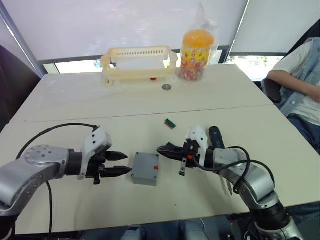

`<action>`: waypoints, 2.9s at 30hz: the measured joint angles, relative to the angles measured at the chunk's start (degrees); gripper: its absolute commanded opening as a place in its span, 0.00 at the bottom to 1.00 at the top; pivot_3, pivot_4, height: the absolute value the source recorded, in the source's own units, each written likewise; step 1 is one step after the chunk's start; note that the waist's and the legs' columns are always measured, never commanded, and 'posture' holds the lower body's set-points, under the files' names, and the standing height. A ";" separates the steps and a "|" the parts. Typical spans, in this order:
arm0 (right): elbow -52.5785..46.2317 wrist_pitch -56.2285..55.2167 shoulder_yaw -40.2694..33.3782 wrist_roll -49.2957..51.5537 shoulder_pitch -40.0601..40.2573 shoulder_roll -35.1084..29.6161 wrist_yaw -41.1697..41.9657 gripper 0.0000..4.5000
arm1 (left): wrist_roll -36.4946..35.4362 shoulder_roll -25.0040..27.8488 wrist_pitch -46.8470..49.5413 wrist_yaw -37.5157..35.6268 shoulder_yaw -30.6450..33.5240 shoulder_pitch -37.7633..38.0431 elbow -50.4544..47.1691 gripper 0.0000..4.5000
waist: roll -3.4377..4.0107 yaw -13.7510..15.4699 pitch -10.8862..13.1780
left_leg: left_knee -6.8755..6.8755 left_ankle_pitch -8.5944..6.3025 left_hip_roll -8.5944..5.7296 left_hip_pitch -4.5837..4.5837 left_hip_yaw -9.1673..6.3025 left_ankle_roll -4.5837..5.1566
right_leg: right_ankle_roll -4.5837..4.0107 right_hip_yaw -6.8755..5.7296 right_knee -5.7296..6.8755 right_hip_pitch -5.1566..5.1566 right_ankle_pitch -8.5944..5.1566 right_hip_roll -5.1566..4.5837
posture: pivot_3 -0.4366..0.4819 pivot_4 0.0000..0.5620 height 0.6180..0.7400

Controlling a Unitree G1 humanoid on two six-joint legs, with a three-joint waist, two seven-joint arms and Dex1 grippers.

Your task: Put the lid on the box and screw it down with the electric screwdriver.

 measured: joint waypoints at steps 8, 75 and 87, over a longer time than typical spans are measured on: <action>3.28 -3.81 2.22 -2.62 0.00 0.14 0.14 0.00 | 0.25 -0.04 -0.24 0.64 0.00 0.46 -0.02 0.53 | -0.01 0.01 0.00 | 0.00 0.00 0.00 0.00 0.00 0.00 | 0.00 0.00 0.00 0.00 0.00 0.00 | 0.48 0.27 1.00; 31.27 56.57 1.47 70.29 -23.92 -43.69 -42.11 0.96 | 9.29 -13.46 -12.83 -11.81 -19.94 -19.48 4.73 0.53 | -0.06 1.33 0.01 | 0.20 -0.14 0.04 -0.08 0.41 0.29 | -0.02 -0.03 -0.28 0.18 0.02 -0.03 | 0.48 0.27 1.00; 36.82 56.59 7.51 69.28 -25.82 -37.23 -53.26 0.67 | 7.67 -13.50 -8.51 -4.95 -18.15 -17.24 -0.03 0.53 | -0.15 1.28 -0.04 | 0.22 -0.14 0.04 -0.05 0.34 0.29 | -0.02 -0.03 -0.26 0.21 0.02 0.05 | 0.48 0.27 1.00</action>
